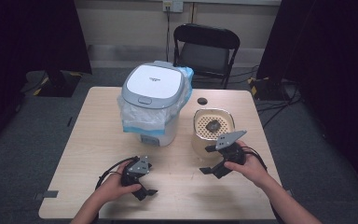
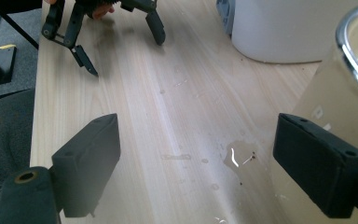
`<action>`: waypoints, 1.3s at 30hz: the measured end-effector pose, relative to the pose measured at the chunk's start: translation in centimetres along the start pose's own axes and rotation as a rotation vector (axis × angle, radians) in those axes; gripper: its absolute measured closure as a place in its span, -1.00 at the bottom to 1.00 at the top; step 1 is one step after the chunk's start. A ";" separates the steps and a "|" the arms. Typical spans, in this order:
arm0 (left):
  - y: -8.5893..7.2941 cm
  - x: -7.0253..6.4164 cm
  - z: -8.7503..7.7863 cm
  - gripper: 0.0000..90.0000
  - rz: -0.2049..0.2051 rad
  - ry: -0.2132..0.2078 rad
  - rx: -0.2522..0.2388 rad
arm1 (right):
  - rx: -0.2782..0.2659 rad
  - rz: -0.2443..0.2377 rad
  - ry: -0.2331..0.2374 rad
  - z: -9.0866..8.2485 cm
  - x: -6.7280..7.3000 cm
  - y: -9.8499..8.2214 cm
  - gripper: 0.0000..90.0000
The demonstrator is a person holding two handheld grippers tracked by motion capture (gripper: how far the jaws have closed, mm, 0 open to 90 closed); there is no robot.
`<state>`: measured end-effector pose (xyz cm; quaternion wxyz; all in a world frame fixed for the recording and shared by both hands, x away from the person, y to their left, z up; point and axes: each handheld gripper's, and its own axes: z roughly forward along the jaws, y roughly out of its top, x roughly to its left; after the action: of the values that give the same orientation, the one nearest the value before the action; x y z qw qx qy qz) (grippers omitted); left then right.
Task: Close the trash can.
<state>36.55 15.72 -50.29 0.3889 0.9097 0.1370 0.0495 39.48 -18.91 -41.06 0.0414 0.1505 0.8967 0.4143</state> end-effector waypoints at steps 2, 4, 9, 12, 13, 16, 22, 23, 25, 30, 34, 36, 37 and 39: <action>0.0 0.0 0.0 -1.00 0.001 0.000 0.000 | -0.005 0.002 0.002 0.0 0.0 -0.3 -0.68; 0.0 0.0 0.0 -1.00 0.001 0.000 0.000 | -0.009 0.002 0.003 0.0 0.0 -0.5 -0.68; 0.0 0.0 0.0 -1.00 0.001 0.000 0.000 | -0.011 0.010 -0.001 -0.2 0.1 -1.2 -0.68; 0.0 0.0 0.0 -1.00 0.001 0.000 0.000 | -0.008 0.015 -0.005 -0.3 0.1 -1.6 -0.68; 0.0 0.0 0.0 -1.00 0.001 0.000 0.000 | -0.008 0.016 -0.005 -0.3 0.1 -1.8 -0.68; 0.0 0.0 0.0 -1.00 0.001 0.000 0.000 | -0.005 0.027 -0.006 -0.3 0.1 -2.3 -0.68; 0.0 0.0 0.0 -1.00 0.001 0.000 -0.001 | 0.002 0.033 -0.015 -0.3 0.1 -3.4 -0.68; 0.0 0.0 0.0 -1.00 0.001 0.000 0.000 | -0.001 0.037 -0.013 -0.3 0.1 -3.5 -0.68; 0.0 0.0 0.0 -1.00 0.001 0.000 0.000 | 0.002 0.040 -0.015 -0.3 0.1 -3.8 -0.68; 0.0 0.0 0.0 -1.00 0.001 0.000 0.000 | 0.008 0.050 -0.017 -0.3 0.1 -4.6 -0.68; 0.0 0.0 0.0 -1.00 0.000 0.001 -0.001 | 0.011 0.055 -0.019 -0.3 0.1 -5.1 -0.68; 0.0 0.0 0.0 -1.00 -0.001 0.001 -0.001 | 0.014 0.052 -0.024 -0.2 0.1 -5.3 -0.68; 0.0 0.0 0.0 -1.00 -0.001 0.002 -0.001 | 0.020 0.052 -0.024 -0.3 0.1 -5.4 -0.68; 0.0 0.0 0.0 -1.00 -0.001 0.001 -0.001 | 0.020 0.052 -0.028 -0.3 0.1 -5.6 -0.68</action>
<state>36.54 15.71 -50.29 0.3891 0.9095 0.1378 0.0500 37.97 -22.49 -45.09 0.0414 0.1801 0.8959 0.4040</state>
